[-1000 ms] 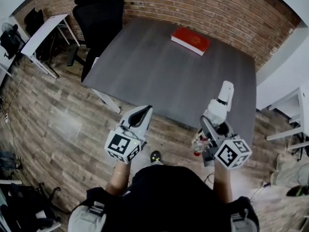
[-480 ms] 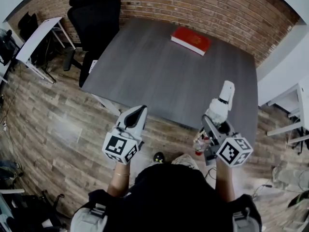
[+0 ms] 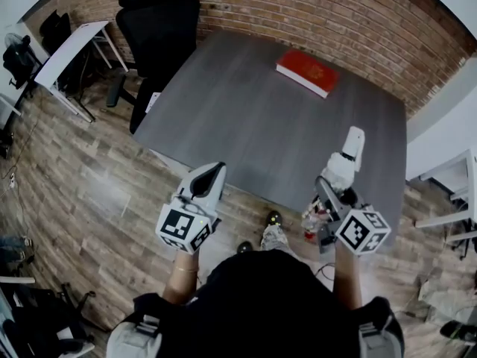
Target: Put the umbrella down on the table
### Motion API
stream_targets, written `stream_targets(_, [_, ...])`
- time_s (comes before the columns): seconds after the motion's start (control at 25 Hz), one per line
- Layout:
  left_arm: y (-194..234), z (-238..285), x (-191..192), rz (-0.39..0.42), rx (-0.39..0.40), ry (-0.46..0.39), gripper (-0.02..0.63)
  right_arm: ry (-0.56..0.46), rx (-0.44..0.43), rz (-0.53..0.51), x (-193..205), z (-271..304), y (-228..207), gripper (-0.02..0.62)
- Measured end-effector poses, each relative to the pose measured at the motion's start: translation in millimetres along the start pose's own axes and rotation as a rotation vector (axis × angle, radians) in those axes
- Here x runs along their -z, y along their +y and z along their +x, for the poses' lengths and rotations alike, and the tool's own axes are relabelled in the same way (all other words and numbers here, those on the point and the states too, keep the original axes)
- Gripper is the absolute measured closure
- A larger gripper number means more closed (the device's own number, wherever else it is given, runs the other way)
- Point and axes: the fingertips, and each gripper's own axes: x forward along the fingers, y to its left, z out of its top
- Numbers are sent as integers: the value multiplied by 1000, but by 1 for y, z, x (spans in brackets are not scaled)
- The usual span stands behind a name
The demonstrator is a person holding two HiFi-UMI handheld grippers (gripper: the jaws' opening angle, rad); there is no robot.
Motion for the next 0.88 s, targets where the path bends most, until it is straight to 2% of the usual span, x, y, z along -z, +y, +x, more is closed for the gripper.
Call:
stream_targets(0.16, [14,14,-1,6,-33,7,606,21,-9,-2,-3,25,-13,307])
stream_targets(0.52, [23,71,-5,14,-43,25,606,74,18,12,-19,59,-61,307])
stream_targets(0.88, [26,108,2,22,-56,71,606,148,40,51,-6,86,-106,307])
